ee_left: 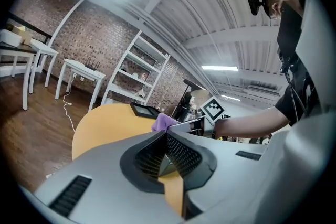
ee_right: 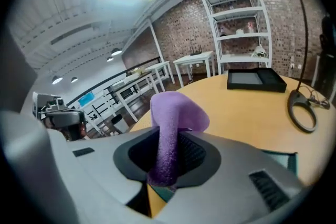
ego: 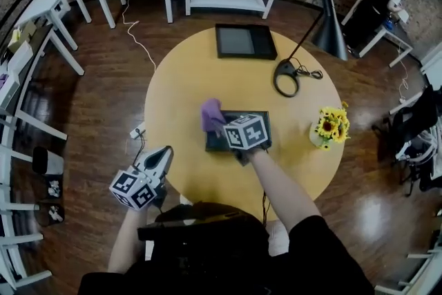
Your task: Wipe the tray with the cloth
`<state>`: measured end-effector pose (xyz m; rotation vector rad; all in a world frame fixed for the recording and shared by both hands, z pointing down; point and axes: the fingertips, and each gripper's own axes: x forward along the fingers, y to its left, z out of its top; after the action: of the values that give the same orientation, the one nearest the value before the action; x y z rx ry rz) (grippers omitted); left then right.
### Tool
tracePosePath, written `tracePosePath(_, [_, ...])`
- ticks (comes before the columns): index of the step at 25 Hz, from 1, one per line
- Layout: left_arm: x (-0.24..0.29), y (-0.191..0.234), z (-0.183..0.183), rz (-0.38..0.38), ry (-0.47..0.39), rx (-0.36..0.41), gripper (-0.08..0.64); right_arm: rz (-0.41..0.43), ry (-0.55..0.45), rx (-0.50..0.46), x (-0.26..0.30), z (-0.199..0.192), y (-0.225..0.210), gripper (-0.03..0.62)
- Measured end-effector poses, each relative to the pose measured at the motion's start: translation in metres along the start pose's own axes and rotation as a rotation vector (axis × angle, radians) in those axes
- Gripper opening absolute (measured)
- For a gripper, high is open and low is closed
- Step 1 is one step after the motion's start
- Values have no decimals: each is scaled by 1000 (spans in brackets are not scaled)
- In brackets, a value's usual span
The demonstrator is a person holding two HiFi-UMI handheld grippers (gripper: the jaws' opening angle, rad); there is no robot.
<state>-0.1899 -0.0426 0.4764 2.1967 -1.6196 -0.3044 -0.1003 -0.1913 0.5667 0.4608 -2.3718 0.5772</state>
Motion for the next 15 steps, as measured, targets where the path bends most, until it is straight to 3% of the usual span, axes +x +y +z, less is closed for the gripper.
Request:
tracePosePath(2, [2, 8, 0, -11, 16, 1, -6, -48, 69, 42, 24, -12, -9, 86])
tracePosePath(5, [2, 20, 1, -11, 27, -13, -6, -164, 140, 18, 42, -30, -23, 86])
tracePosePath(11, [3, 25, -14, 16, 25, -59, -6, -237, 184, -92, 29, -40, -46, 84])
tracePosePath(15, [10, 8, -22, 4, 38, -48, -6, -275, 200, -153, 10, -51, -69, 85])
